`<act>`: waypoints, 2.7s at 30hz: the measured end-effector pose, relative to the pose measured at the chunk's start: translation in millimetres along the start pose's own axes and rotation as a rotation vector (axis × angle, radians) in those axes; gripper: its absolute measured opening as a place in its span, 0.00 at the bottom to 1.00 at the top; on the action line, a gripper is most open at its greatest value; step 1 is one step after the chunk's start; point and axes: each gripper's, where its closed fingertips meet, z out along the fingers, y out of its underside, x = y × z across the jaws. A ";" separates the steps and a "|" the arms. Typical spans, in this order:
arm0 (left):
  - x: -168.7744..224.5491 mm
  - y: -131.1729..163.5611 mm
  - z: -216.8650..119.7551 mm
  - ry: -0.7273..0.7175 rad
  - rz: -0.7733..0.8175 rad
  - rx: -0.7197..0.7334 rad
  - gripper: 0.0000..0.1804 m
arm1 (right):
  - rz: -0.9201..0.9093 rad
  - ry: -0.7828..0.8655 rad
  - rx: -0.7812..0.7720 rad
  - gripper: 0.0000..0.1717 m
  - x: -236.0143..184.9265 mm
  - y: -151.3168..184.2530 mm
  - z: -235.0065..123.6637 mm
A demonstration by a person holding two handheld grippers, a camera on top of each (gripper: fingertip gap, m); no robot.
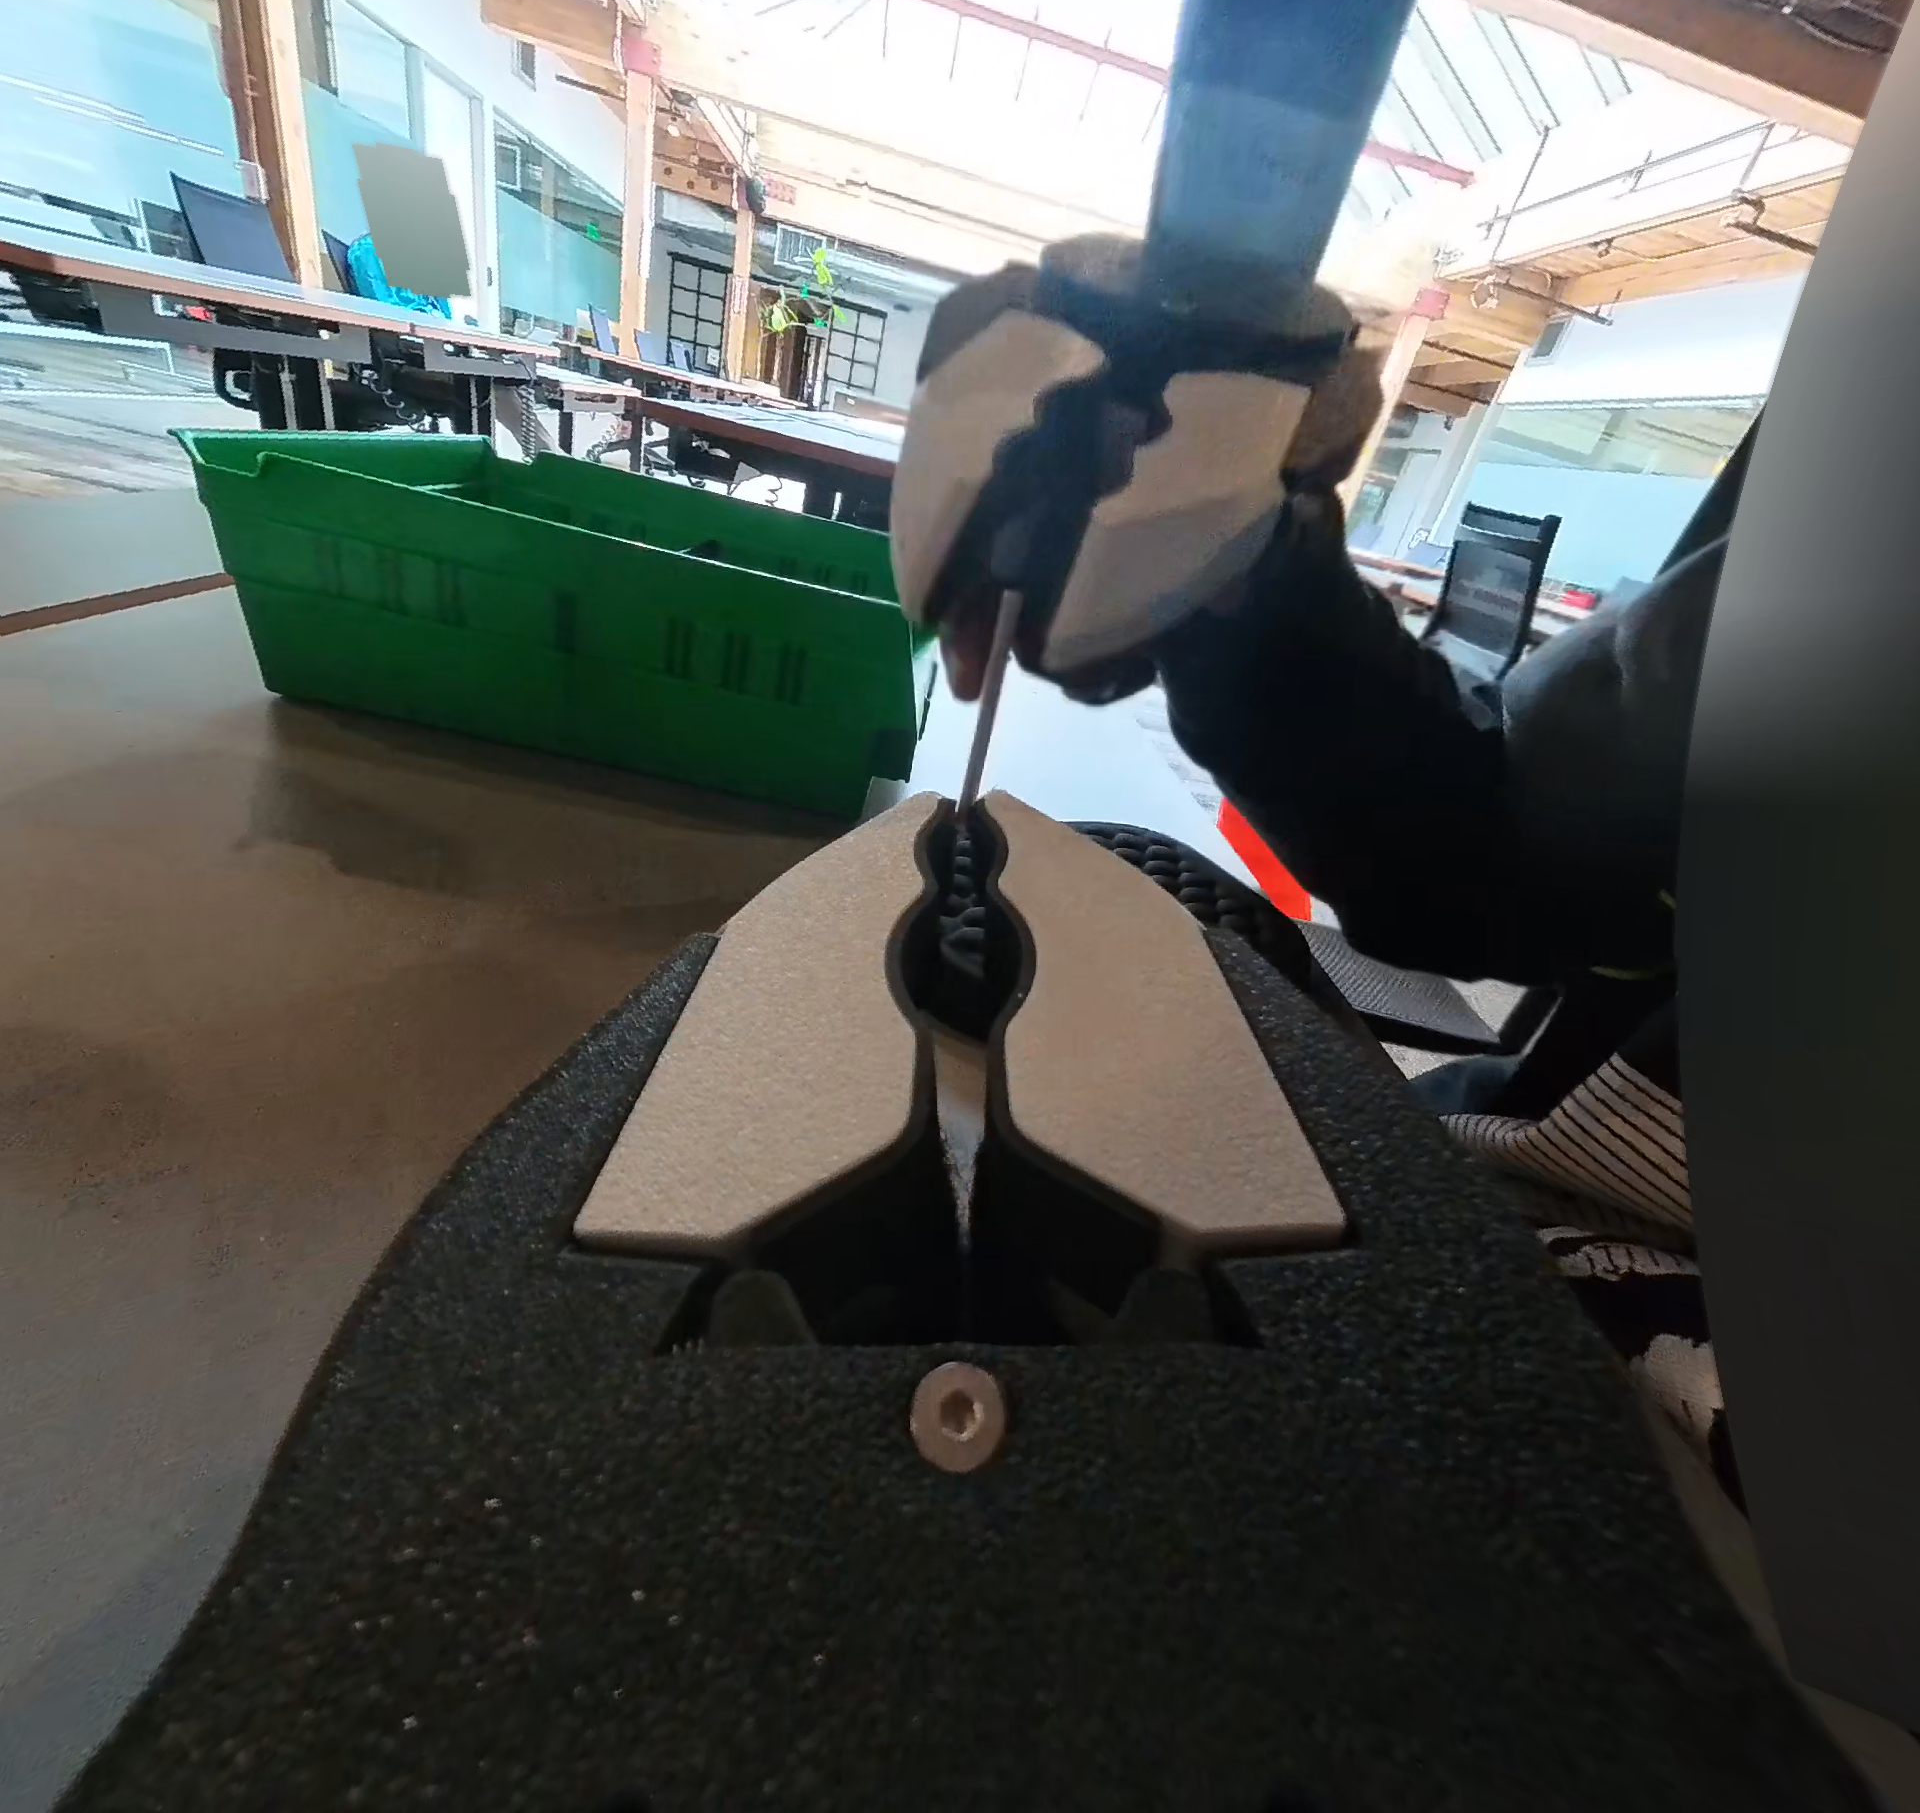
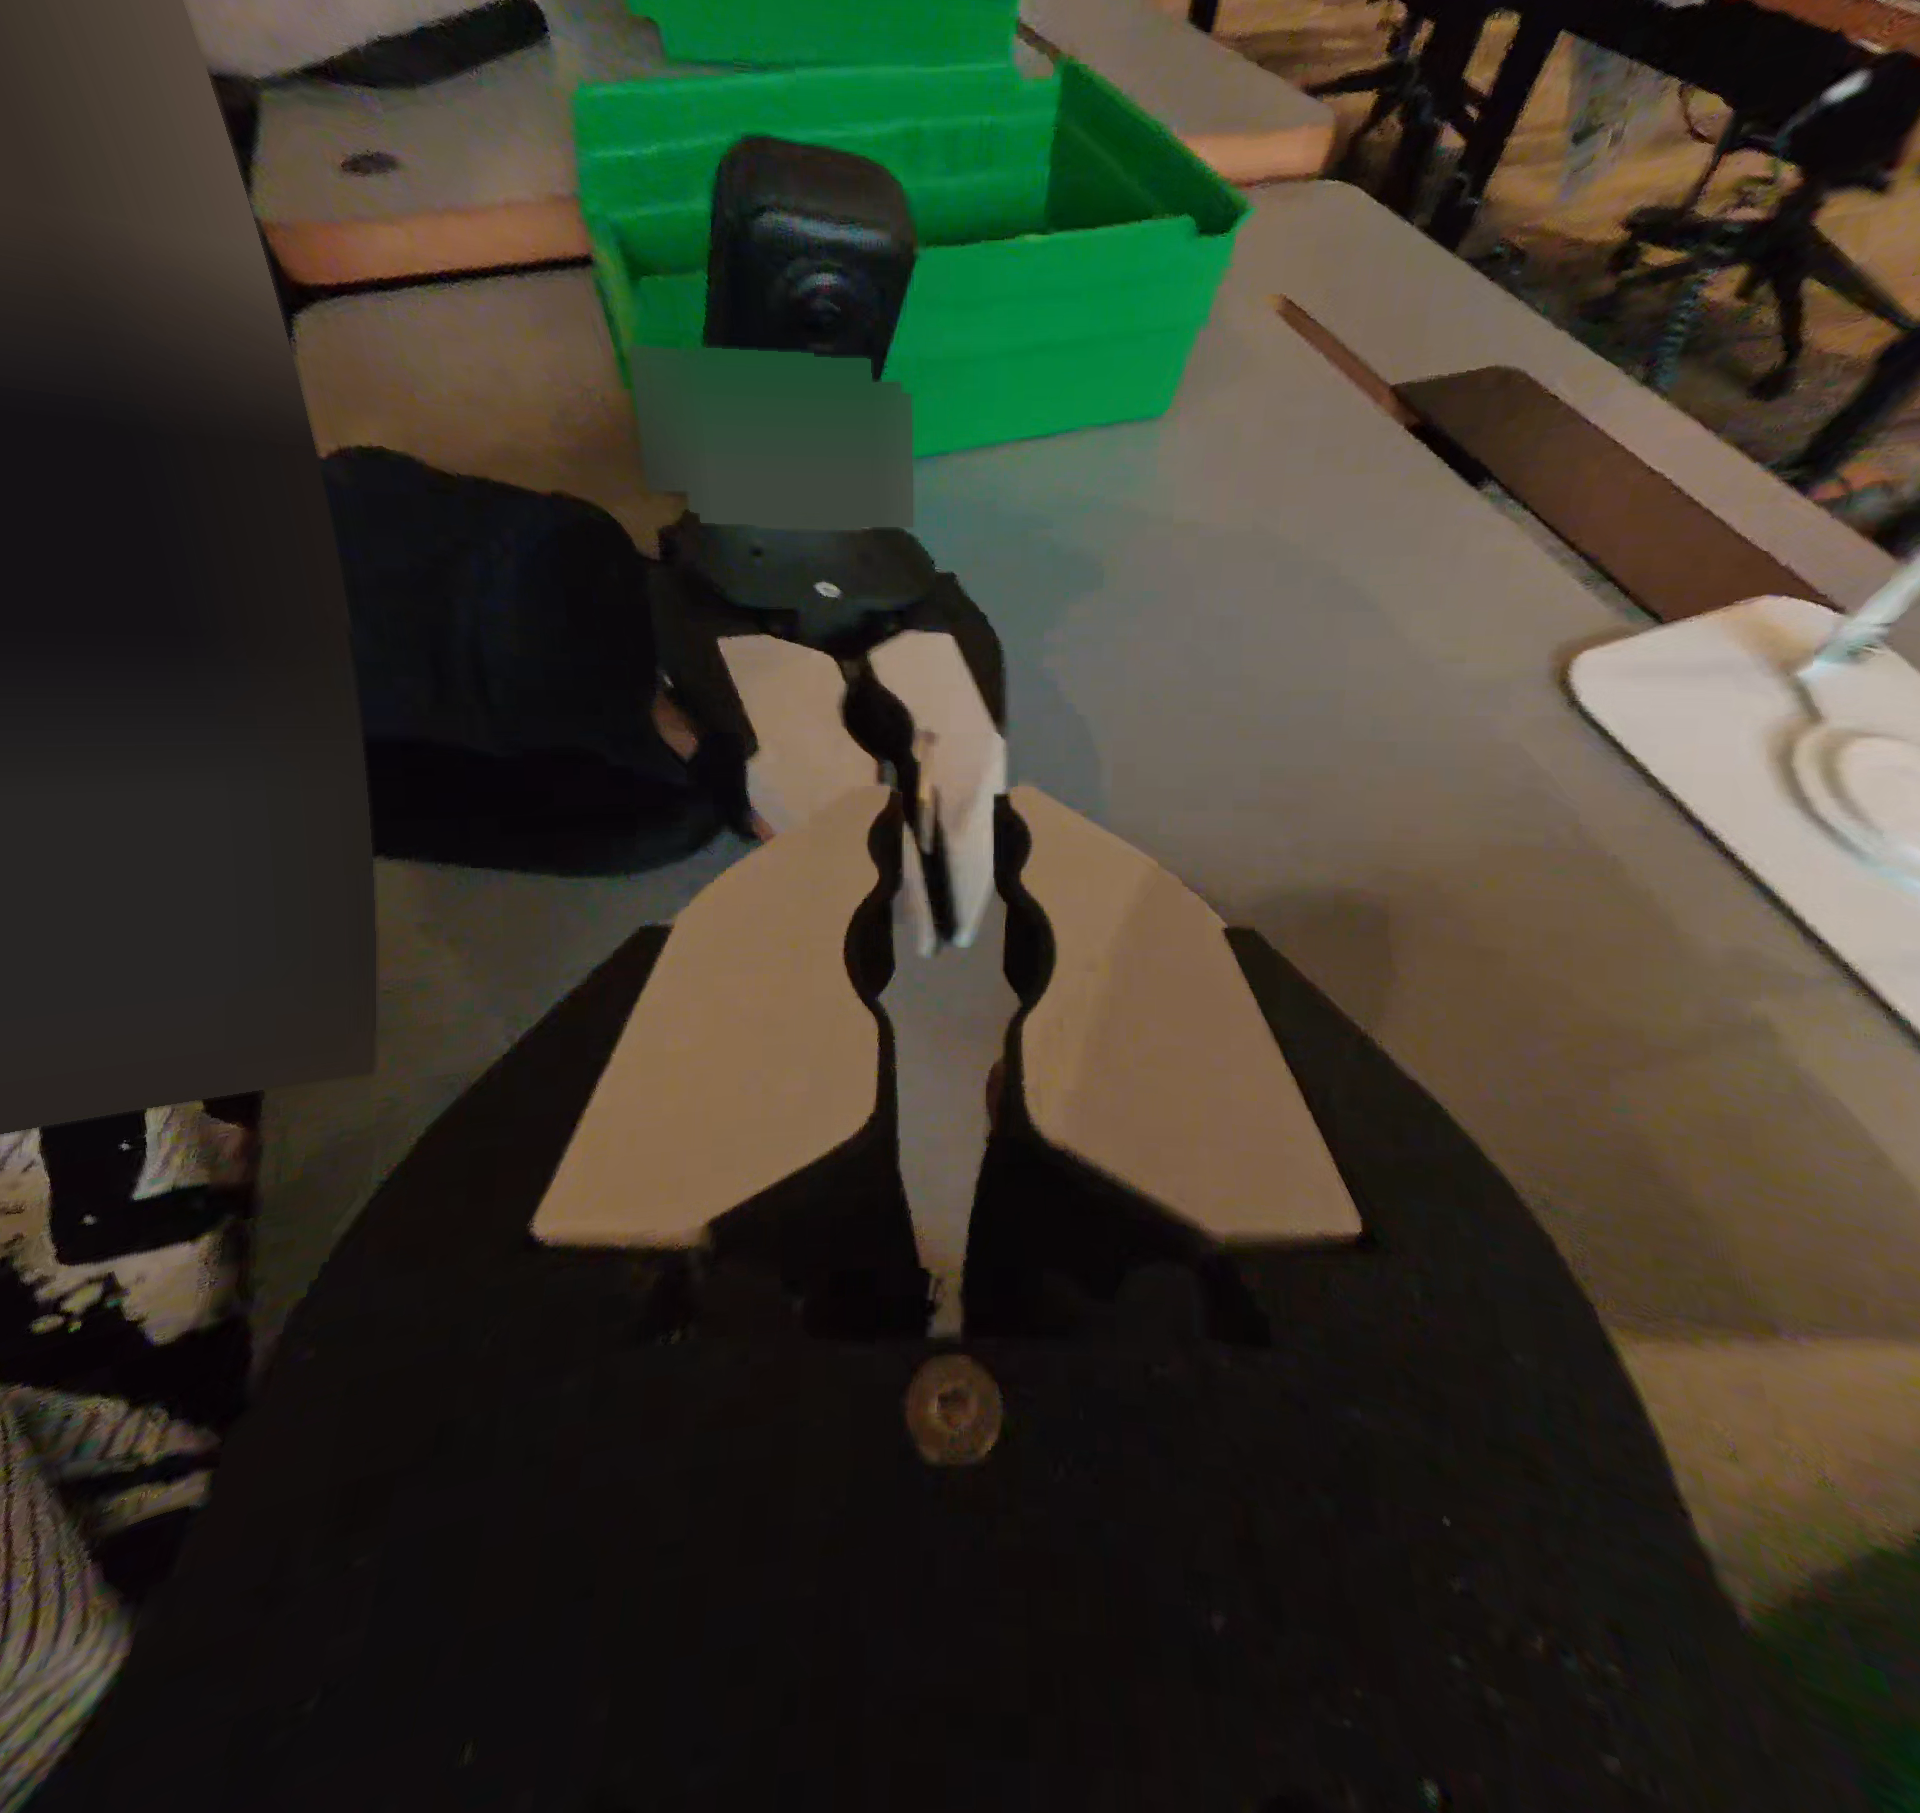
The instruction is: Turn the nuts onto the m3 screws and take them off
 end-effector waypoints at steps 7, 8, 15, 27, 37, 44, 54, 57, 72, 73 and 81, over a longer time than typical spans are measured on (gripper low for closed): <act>-3.3 -4.4 -1.4 -0.018 -0.002 0.025 0.01 | -0.003 -0.014 0.061 0.01 -0.3 -0.3 13.7; -3.1 -7.3 -1.7 -0.023 0.011 0.041 0.01 | -0.011 -0.016 0.065 0.00 -0.3 -2.0 11.6; -9.8 -8.7 1.5 -0.109 0.059 0.032 0.41 | -0.005 0.190 0.085 0.01 63.5 -31.1 -61.6; -17.1 -0.4 2.1 -0.156 0.079 -0.016 0.46 | 0.469 0.607 -0.769 0.01 289.2 140.5 -178.8; -18.6 -1.8 0.5 -0.160 0.074 -0.006 0.43 | 0.602 0.575 -1.011 0.01 319.4 221.2 -158.9; -18.5 -1.4 0.8 -0.162 0.078 -0.009 0.42 | 0.621 0.589 -1.034 0.01 324.6 233.0 -150.4; -17.4 -1.1 1.8 -0.169 0.092 -0.019 0.41 | 0.509 0.751 -0.799 0.17 323.2 167.8 -161.7; -17.9 -4.7 0.5 -0.180 0.101 -0.008 0.41 | 0.415 0.800 -0.490 0.18 303.0 102.3 -156.8; -41.7 -36.1 -31.4 -0.339 0.101 0.064 0.38 | 0.079 0.492 0.568 0.18 92.7 -36.6 -61.8; -44.9 -37.6 -35.0 -0.355 0.097 0.065 0.37 | 0.090 0.490 0.613 0.17 92.8 -33.1 -58.0; -52.5 -42.1 -65.9 -0.501 0.063 -0.122 0.34 | 0.089 0.486 0.554 0.16 91.2 1.1 -31.8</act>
